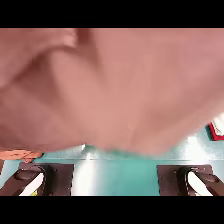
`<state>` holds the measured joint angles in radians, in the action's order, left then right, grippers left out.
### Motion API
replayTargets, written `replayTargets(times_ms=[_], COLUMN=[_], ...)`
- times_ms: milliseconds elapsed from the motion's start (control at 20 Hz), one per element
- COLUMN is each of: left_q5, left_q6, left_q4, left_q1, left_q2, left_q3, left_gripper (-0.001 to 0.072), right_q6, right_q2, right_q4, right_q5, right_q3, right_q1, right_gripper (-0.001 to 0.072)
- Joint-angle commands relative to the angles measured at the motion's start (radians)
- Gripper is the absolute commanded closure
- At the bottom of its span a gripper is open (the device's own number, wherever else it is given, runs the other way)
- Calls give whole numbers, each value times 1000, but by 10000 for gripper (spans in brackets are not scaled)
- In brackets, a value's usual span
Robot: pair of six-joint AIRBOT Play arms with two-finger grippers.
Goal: Fold the shirts.
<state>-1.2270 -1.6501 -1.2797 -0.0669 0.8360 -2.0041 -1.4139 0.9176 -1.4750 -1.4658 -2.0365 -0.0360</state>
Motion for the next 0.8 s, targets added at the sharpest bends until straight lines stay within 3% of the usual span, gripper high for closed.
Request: replayTargets(times_ms=[0,200,400,600,750], left_q5=[-78,-42,108,328,400], left_q6=[35,60,97,114,114], left_q4=[-52,-51,-46,-46,-58], left_q1=[1,1,1,1,1], left_q2=[54,231,483,665,730], left_q3=[253,528,612,550,451], left_gripper=[686,685,686,685,686], right_q6=[-3,-3,-2,9,9], right_q2=[130,316,540,743,833], right_q4=[-17,-17,-4,63,124], right_q5=[-129,-146,-43,81,111], right_q3=[94,325,455,391,234], right_q1=[0,0,0,2,2], right_gripper=[699,699,699,698,699])
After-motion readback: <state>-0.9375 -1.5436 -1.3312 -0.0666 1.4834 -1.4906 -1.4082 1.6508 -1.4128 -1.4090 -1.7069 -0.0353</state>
